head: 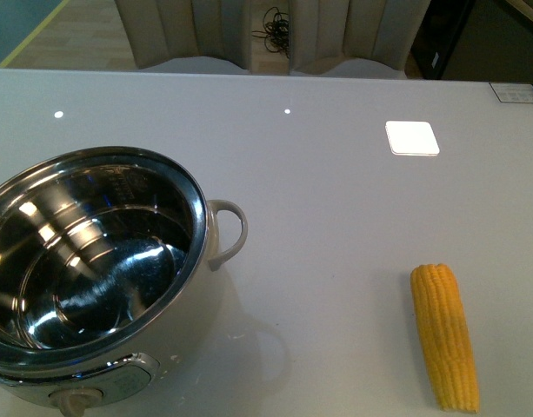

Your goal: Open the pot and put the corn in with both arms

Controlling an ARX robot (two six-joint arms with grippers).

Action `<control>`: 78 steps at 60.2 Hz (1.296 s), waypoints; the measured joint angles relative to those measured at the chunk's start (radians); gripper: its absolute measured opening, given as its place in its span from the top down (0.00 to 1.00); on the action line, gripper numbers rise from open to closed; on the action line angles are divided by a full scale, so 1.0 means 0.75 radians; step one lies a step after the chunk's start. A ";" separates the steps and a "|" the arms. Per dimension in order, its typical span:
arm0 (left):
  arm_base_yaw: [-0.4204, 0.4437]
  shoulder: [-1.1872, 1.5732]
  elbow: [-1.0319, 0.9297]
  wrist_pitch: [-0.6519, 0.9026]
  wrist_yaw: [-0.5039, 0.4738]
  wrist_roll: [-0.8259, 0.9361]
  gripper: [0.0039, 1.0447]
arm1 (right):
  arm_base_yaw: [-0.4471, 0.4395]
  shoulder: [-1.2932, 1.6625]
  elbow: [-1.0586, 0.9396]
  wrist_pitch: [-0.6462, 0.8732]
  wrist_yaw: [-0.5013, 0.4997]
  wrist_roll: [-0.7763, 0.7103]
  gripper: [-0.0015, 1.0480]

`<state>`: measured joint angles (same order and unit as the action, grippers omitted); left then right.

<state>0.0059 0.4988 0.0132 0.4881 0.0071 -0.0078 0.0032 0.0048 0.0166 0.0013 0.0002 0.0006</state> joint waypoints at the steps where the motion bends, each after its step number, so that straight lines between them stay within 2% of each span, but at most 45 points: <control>1: -0.001 -0.007 0.000 -0.007 -0.001 0.001 0.97 | 0.000 0.000 0.000 0.000 0.002 0.000 0.09; 28: -0.005 -0.290 -0.001 -0.277 -0.010 0.001 0.97 | 0.000 0.000 0.000 0.000 0.001 0.000 0.09; 49: -0.005 -0.425 -0.001 -0.411 -0.010 0.000 0.97 | 0.000 0.000 -0.001 0.000 0.001 0.000 0.09; 55: -0.005 -0.601 0.000 -0.626 -0.010 0.000 0.97 | 0.000 0.000 0.000 0.000 0.001 0.000 0.09; 65: -0.005 -0.656 0.000 -0.649 -0.010 -0.001 0.97 | 0.000 0.000 -0.001 0.000 0.001 0.000 0.09; 78: -0.005 -0.657 0.000 -0.649 -0.010 0.000 0.62 | 0.000 0.000 0.000 0.000 0.001 0.000 0.09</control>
<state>0.0025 0.0063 0.0132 0.0013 -0.0002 -0.0078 0.0032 0.0048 0.0166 0.0013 0.0006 0.0006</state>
